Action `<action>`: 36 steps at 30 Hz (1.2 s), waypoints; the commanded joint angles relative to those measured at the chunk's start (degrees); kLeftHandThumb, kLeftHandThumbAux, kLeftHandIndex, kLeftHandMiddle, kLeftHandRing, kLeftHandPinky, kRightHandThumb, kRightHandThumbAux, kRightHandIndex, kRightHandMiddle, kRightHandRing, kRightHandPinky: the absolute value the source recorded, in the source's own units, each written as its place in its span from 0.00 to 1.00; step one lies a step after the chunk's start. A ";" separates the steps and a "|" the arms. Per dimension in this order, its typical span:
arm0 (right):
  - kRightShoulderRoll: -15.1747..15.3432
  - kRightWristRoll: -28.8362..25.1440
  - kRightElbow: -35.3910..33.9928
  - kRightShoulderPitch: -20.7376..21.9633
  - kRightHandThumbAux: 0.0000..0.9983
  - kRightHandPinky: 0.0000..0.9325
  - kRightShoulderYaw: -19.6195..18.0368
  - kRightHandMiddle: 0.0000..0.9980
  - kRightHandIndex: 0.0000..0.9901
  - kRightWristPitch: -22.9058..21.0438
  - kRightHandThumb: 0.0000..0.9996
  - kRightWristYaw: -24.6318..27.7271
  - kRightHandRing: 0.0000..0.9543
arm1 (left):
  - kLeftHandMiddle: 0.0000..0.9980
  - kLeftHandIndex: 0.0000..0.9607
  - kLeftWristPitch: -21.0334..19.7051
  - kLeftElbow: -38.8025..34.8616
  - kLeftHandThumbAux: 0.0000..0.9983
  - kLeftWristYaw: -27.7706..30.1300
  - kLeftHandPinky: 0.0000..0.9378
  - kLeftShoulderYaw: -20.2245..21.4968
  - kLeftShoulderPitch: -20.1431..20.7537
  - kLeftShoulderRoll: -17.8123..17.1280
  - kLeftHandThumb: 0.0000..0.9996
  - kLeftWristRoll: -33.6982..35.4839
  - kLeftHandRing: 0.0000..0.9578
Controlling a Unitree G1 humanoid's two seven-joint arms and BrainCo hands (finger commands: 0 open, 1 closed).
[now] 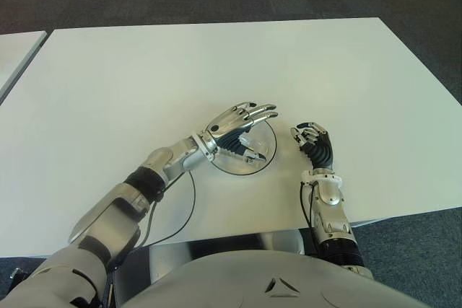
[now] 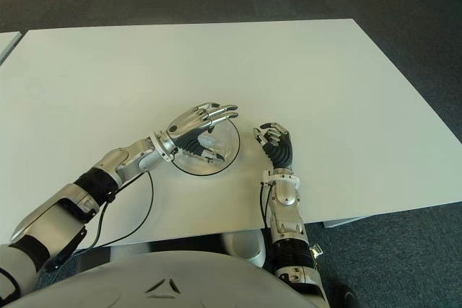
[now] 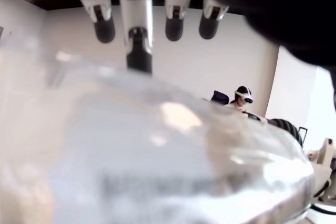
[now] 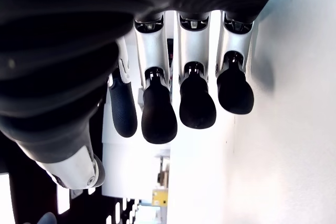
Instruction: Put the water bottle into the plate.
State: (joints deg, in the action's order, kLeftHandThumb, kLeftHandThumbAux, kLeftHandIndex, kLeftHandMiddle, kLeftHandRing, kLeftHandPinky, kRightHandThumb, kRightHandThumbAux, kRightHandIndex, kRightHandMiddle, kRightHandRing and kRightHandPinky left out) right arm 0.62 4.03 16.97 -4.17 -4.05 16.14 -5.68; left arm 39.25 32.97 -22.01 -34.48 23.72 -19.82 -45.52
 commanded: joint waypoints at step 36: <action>-0.20 -1.14 1.63 -2.23 0.73 0.79 -0.31 0.78 0.44 -2.68 0.71 0.86 0.80 | 0.00 0.00 1.84 -4.76 0.36 8.03 0.00 16.26 -17.13 6.01 0.07 26.14 0.00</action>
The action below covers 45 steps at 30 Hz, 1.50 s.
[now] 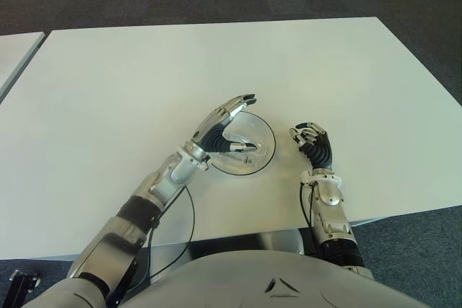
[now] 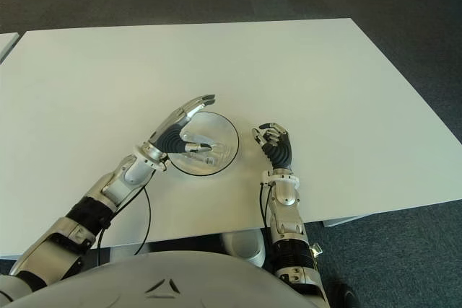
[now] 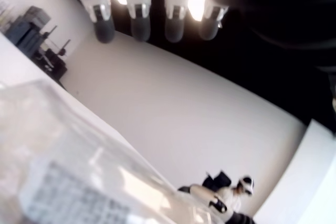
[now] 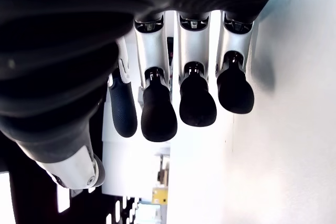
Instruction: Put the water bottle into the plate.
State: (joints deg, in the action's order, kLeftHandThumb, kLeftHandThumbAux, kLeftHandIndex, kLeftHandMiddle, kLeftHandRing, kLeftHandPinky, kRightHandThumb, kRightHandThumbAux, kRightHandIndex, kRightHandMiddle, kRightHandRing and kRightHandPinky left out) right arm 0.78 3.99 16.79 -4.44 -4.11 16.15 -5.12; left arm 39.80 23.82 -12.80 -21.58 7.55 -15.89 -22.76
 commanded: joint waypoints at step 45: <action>0.10 -1.09 5.22 0.17 0.73 0.81 -0.87 0.79 0.44 -3.04 0.70 0.53 0.81 | 0.66 0.57 4.57 9.83 0.86 -15.80 0.77 26.50 -12.98 15.99 0.01 12.00 0.71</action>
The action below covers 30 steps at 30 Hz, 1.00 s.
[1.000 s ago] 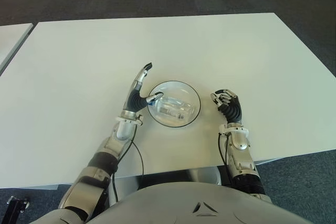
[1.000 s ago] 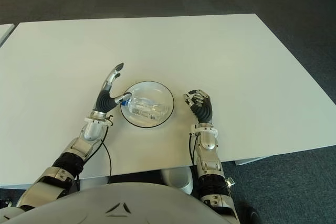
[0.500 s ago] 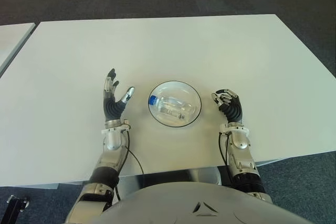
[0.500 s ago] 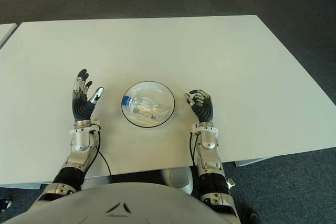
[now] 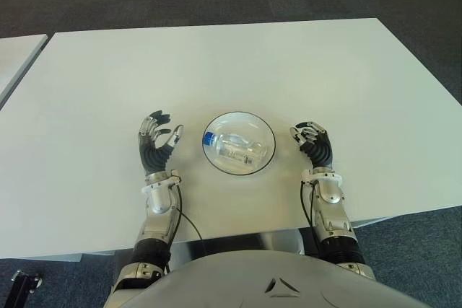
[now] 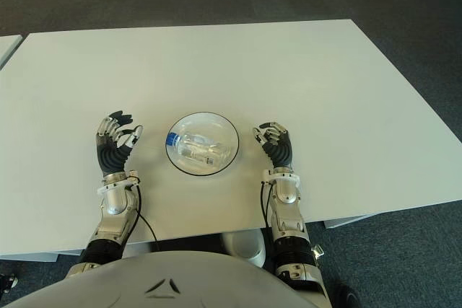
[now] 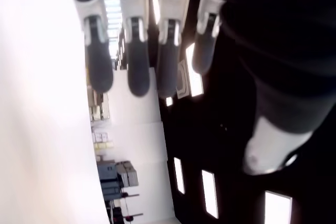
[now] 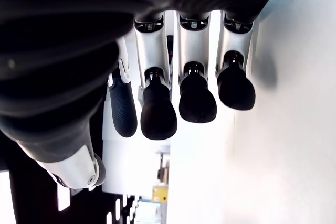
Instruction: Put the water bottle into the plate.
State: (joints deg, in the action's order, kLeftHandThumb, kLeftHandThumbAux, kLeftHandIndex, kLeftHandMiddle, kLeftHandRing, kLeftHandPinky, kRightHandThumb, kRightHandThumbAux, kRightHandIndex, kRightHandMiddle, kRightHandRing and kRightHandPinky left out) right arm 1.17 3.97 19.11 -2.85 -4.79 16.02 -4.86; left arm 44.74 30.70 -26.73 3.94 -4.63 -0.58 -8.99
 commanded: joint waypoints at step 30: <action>-0.48 -0.90 2.92 -1.36 0.73 0.81 -0.05 0.79 0.44 -2.01 0.71 0.56 0.81 | 0.90 0.46 2.74 12.48 0.72 3.18 0.93 1.56 1.89 -2.61 0.70 -1.16 0.93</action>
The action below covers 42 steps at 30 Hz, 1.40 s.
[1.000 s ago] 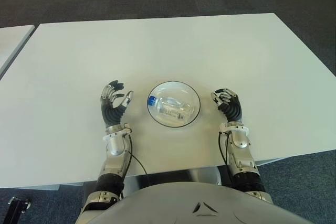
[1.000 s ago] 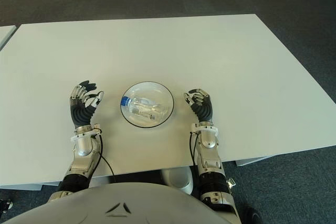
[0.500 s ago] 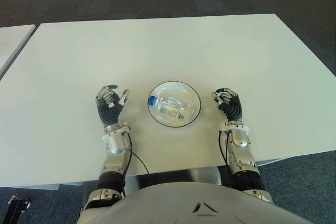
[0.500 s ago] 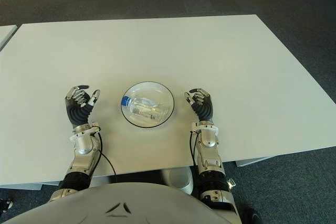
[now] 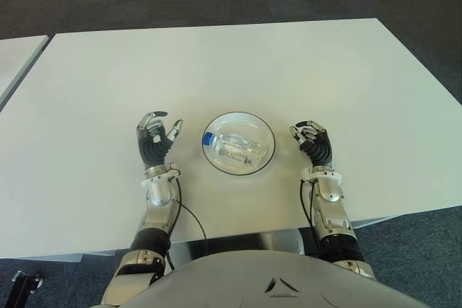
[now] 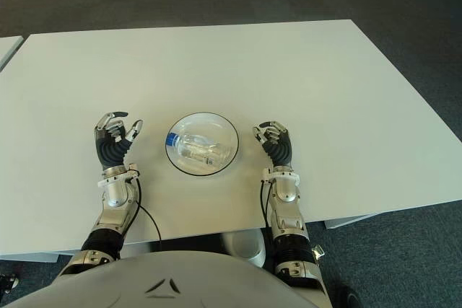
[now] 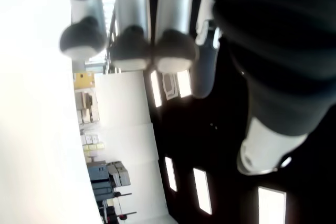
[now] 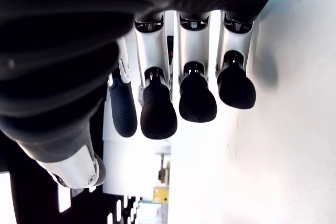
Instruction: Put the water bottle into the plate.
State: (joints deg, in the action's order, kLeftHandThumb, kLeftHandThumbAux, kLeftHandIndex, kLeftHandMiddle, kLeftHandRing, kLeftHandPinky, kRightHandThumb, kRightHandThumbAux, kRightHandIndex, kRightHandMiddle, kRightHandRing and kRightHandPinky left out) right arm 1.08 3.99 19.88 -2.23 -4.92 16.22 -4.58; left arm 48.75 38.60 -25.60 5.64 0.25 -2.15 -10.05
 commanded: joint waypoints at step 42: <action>-0.28 -0.87 1.90 -1.83 0.73 0.80 0.30 0.78 0.44 -2.29 0.70 0.27 0.80 | 0.87 0.46 -41.93 -23.79 0.72 23.72 0.91 -1.78 -10.89 -2.27 0.70 10.43 0.90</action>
State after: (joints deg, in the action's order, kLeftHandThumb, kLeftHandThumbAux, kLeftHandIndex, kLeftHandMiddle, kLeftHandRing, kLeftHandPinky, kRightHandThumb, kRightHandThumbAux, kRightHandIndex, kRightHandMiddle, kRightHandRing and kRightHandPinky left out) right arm 1.13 4.06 19.72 -2.20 -4.68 16.24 -4.69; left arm 10.29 13.63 -2.75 4.01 -8.72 -5.23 -0.40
